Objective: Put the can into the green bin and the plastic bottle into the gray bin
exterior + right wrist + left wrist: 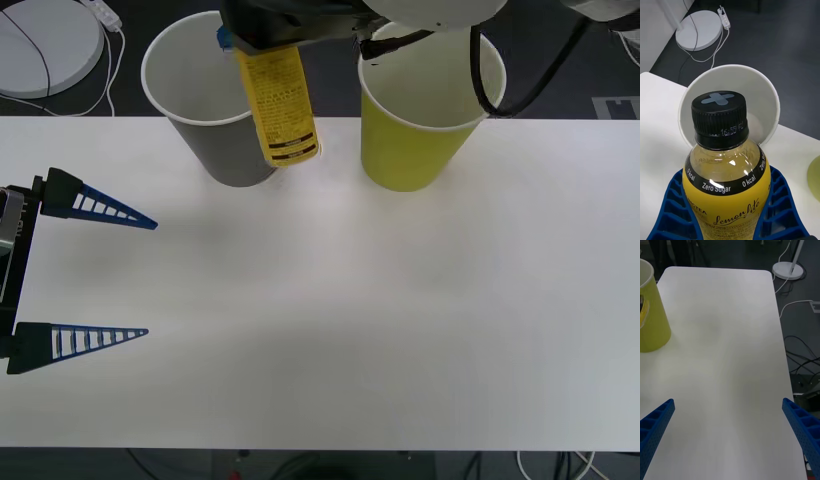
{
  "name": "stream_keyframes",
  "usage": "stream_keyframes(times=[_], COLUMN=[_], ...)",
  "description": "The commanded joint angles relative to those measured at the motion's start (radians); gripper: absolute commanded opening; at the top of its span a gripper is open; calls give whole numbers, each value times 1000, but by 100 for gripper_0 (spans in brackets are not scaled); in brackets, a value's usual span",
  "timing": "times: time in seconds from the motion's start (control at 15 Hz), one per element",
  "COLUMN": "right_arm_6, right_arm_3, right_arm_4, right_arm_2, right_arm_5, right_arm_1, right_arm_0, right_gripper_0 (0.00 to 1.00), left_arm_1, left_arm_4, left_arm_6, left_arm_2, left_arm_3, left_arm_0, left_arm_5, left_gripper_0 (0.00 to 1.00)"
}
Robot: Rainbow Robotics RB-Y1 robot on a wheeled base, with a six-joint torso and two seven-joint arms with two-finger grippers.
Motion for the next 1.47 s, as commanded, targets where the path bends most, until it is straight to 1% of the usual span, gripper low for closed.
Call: stream_keyframes(times=[0.07, 0.2, 0.4, 0.6, 1.13, 1.47], right_arm_6=[-8, -13, -11, -15, -22, -22], right_arm_3=[94, 152, 263, 342, 552, 655], right_arm_4=[-1, -2, -50, -50, -14, 10], right_arm_2=[17, 36, 37, 62, 137, 143], right_arm_5=[5, 16, 17, 5, -87, -126], right_arm_1=[42, 65, 89, 112, 215, 272], right_arm_0=[-53, -94, -154, -203, -289, -315], right_gripper_0=[0, 0, 0, 0, 0, 0], left_arm_1=[0, 0, 0, 0, 0, 0], left_arm_4=[0, 0, 0, 0, 0, 0], left_arm_6=[0, 0, 0, 0, 0, 0], left_arm_2=[0, 0, 0, 0, 0, 0], left_arm_3=[0, 0, 0, 0, 0, 0], left_arm_0=[0, 0, 0, 0, 0, 0], left_arm_5=[0, 0, 0, 0, 0, 0], left_gripper_0=[100, 100, 100, 100, 100, 100])
